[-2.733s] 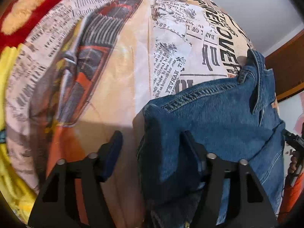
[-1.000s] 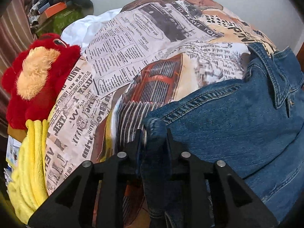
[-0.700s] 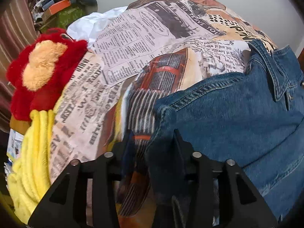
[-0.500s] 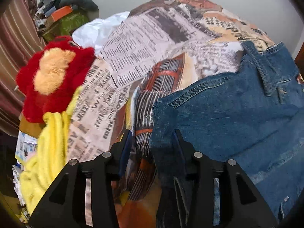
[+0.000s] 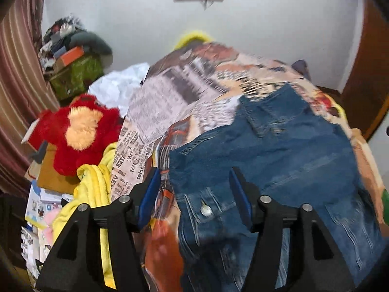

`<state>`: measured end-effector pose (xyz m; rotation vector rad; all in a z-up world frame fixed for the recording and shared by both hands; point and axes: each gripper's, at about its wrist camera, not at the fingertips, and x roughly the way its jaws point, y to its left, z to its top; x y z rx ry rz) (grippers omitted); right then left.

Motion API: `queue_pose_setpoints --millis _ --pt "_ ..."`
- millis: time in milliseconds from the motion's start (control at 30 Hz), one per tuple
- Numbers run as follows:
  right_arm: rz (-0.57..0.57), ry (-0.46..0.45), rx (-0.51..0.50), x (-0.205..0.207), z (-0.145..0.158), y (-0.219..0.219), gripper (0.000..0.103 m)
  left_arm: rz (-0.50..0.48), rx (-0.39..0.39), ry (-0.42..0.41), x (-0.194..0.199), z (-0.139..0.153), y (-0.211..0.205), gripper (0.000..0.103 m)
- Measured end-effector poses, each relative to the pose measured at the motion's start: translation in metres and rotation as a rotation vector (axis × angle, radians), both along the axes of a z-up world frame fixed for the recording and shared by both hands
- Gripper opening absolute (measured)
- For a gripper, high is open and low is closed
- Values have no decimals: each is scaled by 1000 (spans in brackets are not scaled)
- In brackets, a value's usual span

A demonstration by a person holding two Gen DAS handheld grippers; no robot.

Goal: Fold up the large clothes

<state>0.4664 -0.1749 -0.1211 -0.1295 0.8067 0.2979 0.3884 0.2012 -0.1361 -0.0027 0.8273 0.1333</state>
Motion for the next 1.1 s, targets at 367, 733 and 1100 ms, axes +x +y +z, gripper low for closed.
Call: queue_pose_setpoints --millis 367,733,1100 --pt "46 -63 73 -111 33 -9 97 -35 -33 -60 -104 17 -7 89" --pt "-31 73 96 -172 -30 -49 98 56 -251 82 -171 -52 13 89" --pt "-110 298 140 -188 -97 -84 97 100 -438 274 -197 -128 4 89"
